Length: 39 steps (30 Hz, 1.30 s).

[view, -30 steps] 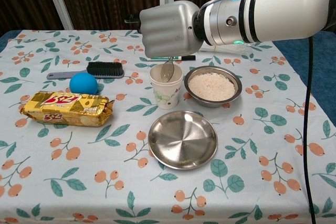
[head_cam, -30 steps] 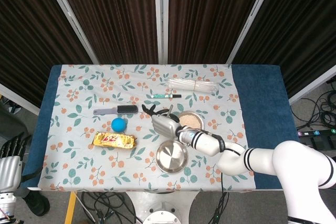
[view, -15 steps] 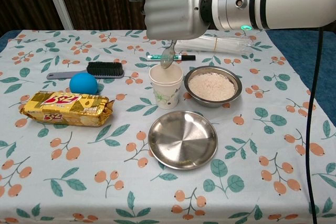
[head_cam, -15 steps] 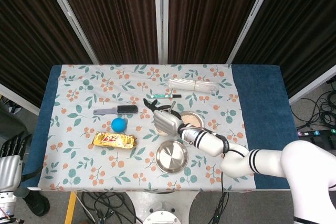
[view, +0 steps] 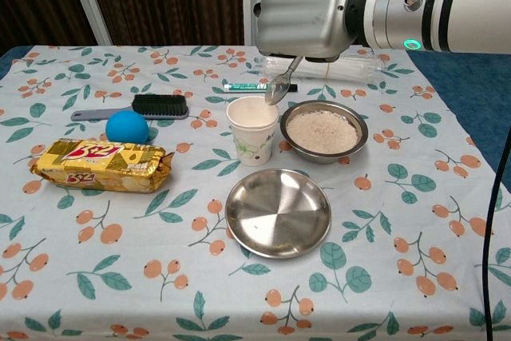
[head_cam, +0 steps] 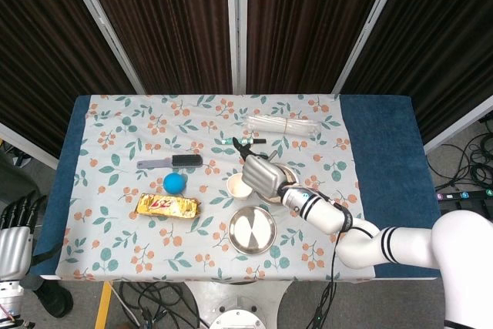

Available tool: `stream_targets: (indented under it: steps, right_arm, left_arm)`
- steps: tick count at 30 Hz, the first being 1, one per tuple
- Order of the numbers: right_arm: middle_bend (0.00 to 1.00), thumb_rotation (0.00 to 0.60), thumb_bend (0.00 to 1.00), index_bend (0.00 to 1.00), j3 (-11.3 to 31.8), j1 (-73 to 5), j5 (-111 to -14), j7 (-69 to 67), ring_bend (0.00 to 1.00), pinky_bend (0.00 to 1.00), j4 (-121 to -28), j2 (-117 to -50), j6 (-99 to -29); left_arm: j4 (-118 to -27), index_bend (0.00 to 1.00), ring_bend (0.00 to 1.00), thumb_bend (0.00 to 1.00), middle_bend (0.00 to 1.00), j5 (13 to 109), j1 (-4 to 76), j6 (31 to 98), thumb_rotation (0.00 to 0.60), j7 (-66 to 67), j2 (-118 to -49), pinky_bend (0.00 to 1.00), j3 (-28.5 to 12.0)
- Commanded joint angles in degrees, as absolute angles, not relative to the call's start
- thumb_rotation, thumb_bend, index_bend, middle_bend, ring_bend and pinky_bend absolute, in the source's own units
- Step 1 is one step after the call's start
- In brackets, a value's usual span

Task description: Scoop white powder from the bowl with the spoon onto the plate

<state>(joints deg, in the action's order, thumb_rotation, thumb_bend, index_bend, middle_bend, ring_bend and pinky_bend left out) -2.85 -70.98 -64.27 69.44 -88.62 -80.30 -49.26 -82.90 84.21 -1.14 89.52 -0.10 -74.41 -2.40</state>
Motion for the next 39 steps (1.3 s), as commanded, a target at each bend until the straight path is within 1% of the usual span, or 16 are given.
stream_targets:
  steps: [1, 4, 7, 12, 17, 21, 25, 28, 34, 37, 39]
  right_arm:
    - [0.58, 0.600, 0.33, 0.61, -2.7, -70.1, -65.2, 68.4, 0.25, 0.00, -88.5, -80.2, -50.1]
    - [0.58, 0.600, 0.33, 0.61, -2.7, -69.8, -65.9, 67.9, 0.25, 0.00, -88.7, -80.3, -50.0]
    - [0.58, 0.600, 0.33, 0.61, -2.3, -68.6, -67.0, 65.5, 0.25, 0.00, -90.1, -79.9, -51.3]
    - [0.58, 0.600, 0.33, 0.61, -1.4, -64.3, -68.4, 56.8, 0.25, 0.00, -94.8, -78.9, -55.0]
    - [0.58, 0.600, 0.33, 0.61, -3.4, -59.5, -74.2, 48.0, 0.25, 0.00, -97.2, -79.6, -58.2]
    - [0.58, 0.600, 0.33, 0.61, -5.4, -56.7, -78.9, 43.1, 0.25, 0.00, -94.4, -82.7, -59.1]
    - [0.58, 0.600, 0.32, 0.60, -6.6, -54.2, -82.6, 39.2, 0.22, 0.00, -88.4, -88.0, -59.9]
    - [0.58, 0.600, 0.30, 0.60, -6.8, -52.4, -84.5, 38.1, 0.21, 0.00, -84.6, -91.7, -60.9]
    - [0.58, 0.600, 0.27, 0.58, -6.5, -50.6, -85.9, 37.3, 0.20, 0.00, -79.6, -95.7, -60.3]
    - [0.53, 0.600, 0.24, 0.52, -6.1, -49.8, -85.7, 37.2, 0.16, 0.00, -78.9, -96.8, -59.4]
    - [0.47, 0.600, 0.23, 0.44, -6.0, -49.4, -85.7, 37.6, 0.12, 0.00, -79.2, -96.8, -59.0]
  left_arm:
    - [-83.2, 0.16, 0.08, 0.07, 0.14, 84.3, -1.1, 89.5, 0.600, 0.3, -74.3, 0.10, -2.3]
    - [-83.8, 0.16, 0.08, 0.07, 0.14, 84.3, -1.1, 89.7, 0.600, 0.9, -74.1, 0.10, -2.4]
    - [-84.3, 0.16, 0.08, 0.07, 0.14, 84.4, -1.2, 89.8, 0.600, 1.3, -73.9, 0.10, -2.4]
    - [-84.8, 0.16, 0.08, 0.07, 0.14, 84.6, -1.0, 89.9, 0.600, 1.8, -73.5, 0.10, -2.5]
    - [-85.3, 0.16, 0.08, 0.07, 0.14, 85.0, -1.0, 90.1, 0.600, 2.3, -73.6, 0.10, -2.3]
    - [-85.6, 0.16, 0.08, 0.07, 0.14, 85.1, -1.2, 90.3, 0.600, 2.6, -73.5, 0.10, -2.2]
    - [-85.8, 0.16, 0.08, 0.07, 0.14, 85.1, -1.3, 90.4, 0.600, 2.7, -73.4, 0.10, -2.0]
    - [-85.8, 0.16, 0.08, 0.07, 0.14, 85.1, -1.4, 90.3, 0.600, 2.7, -73.4, 0.10, -1.9]
    - [-85.9, 0.16, 0.08, 0.07, 0.14, 85.2, -1.6, 90.6, 0.600, 2.6, -73.3, 0.10, -1.8]
    - [-85.8, 0.16, 0.08, 0.07, 0.14, 85.2, -1.7, 90.6, 0.600, 2.6, -73.4, 0.10, -1.7]
    - [-85.7, 0.16, 0.08, 0.07, 0.14, 85.2, -1.7, 90.6, 0.600, 2.5, -73.4, 0.10, -1.7]
